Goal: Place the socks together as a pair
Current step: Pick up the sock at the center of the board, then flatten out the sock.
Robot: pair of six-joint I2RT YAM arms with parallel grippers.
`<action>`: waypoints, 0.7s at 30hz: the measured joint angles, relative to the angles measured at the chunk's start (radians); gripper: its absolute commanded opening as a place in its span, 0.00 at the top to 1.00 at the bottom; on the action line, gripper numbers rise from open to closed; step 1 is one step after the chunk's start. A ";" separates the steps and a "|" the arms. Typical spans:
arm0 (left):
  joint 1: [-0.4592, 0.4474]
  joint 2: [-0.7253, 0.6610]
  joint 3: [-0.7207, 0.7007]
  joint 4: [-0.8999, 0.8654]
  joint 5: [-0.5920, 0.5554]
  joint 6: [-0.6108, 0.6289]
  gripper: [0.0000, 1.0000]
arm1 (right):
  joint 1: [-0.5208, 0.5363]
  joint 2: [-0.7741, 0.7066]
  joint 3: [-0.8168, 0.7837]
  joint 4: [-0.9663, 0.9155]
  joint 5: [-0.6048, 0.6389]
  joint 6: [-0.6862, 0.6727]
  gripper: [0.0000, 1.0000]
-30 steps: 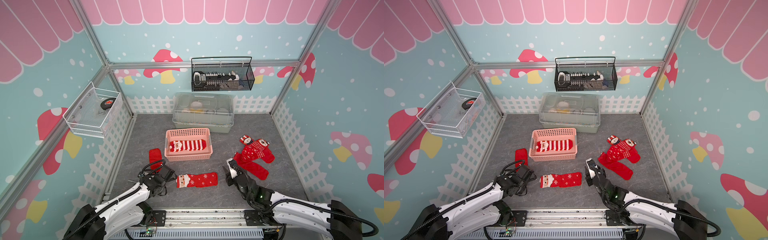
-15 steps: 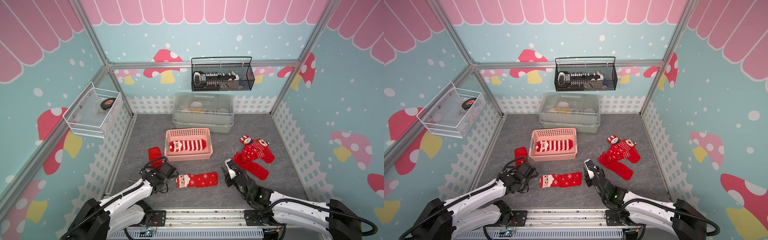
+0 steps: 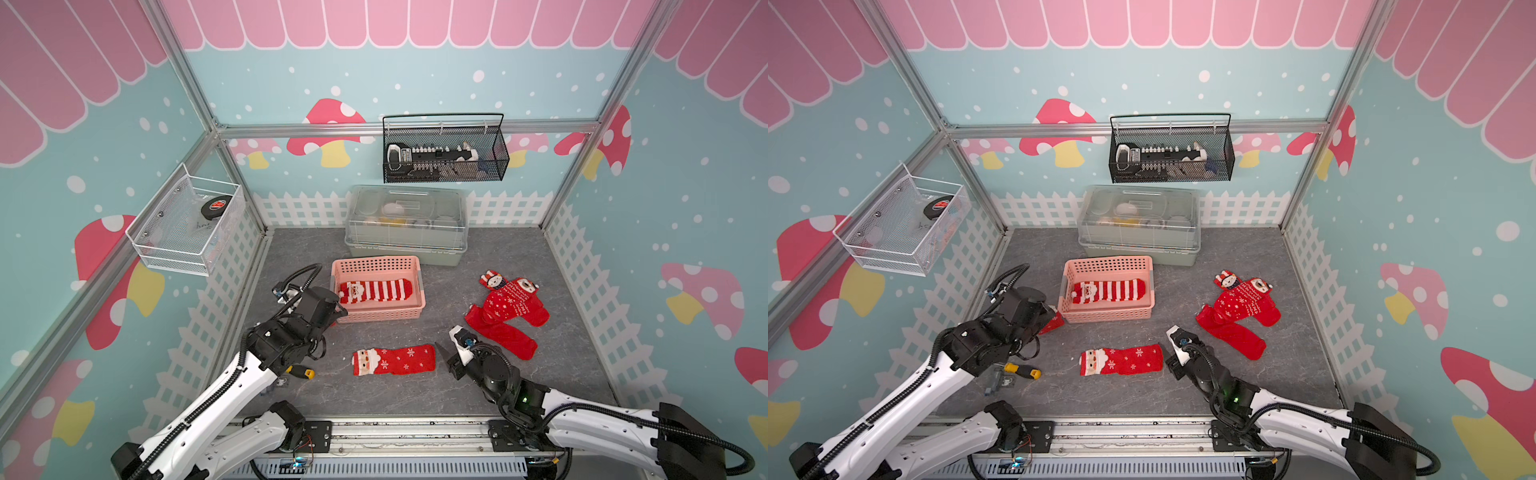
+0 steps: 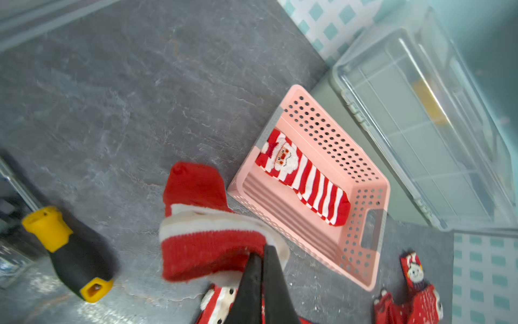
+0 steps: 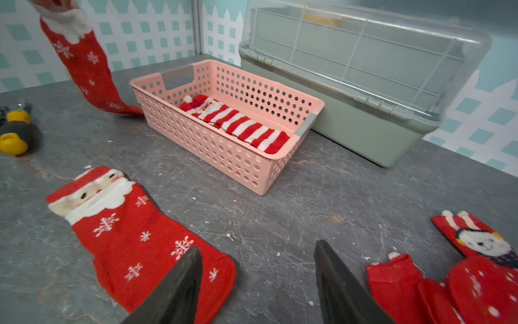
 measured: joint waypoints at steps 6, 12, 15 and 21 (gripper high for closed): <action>0.000 -0.011 0.148 -0.074 0.046 0.138 1.00 | 0.000 0.006 0.054 0.043 -0.165 -0.030 0.29; 0.000 -0.029 0.195 -0.096 0.165 0.159 1.00 | 0.000 0.138 0.237 0.135 -0.315 -0.053 0.27; 0.000 -0.027 0.196 -0.096 0.252 0.160 1.00 | 0.000 0.245 0.333 0.169 -0.369 -0.056 0.27; 0.000 -0.035 0.196 -0.095 0.356 0.155 1.00 | 0.000 0.464 0.492 0.229 -0.451 -0.056 0.26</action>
